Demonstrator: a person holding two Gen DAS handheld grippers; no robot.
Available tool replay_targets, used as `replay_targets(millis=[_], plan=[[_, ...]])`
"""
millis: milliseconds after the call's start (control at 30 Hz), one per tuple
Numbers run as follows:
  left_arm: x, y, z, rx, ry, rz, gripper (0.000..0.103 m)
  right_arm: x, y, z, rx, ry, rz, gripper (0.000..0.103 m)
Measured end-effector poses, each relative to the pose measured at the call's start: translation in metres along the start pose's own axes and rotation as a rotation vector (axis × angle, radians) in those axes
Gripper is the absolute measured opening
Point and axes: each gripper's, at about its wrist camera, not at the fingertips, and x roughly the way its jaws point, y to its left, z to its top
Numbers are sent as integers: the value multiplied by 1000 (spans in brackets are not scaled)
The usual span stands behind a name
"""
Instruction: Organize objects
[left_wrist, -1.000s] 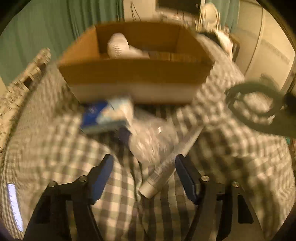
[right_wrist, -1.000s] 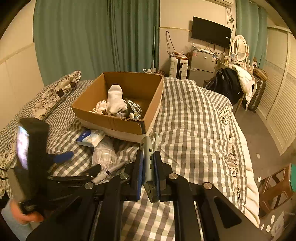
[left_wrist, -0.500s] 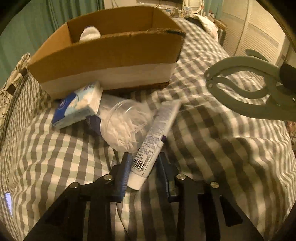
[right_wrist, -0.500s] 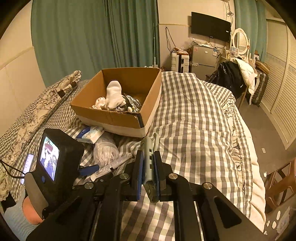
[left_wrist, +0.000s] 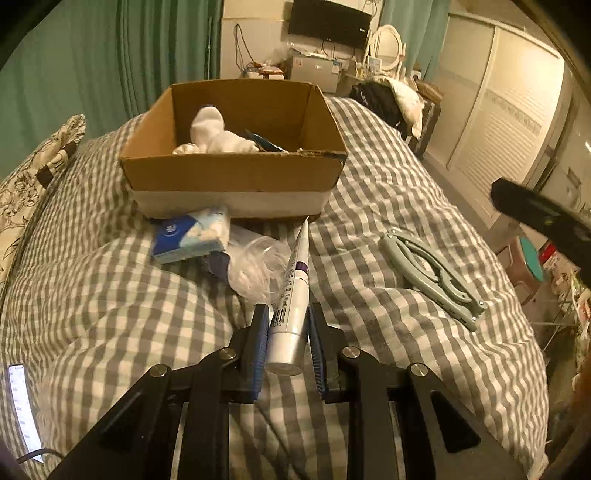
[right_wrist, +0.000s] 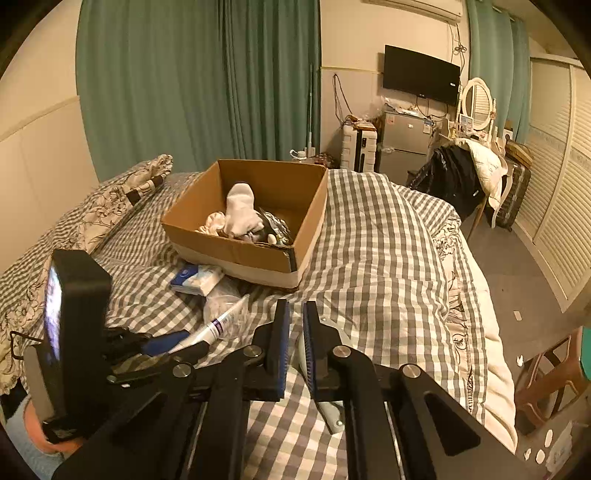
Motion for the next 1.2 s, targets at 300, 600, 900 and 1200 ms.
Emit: replay_targets(millis=[300, 600, 900, 1200], plan=[[8, 18, 2, -40, 1, -2, 21, 40, -55, -19, 87, 68, -29, 54], [23, 14, 6, -33, 19, 3, 21, 98, -43, -40, 56, 242, 27, 59], [25, 3, 10, -26, 26, -21, 21, 116, -37, -44, 17, 285, -10, 64], [17, -6, 12, -19, 21, -29, 21, 118, -32, -45, -5, 304, -45, 62]])
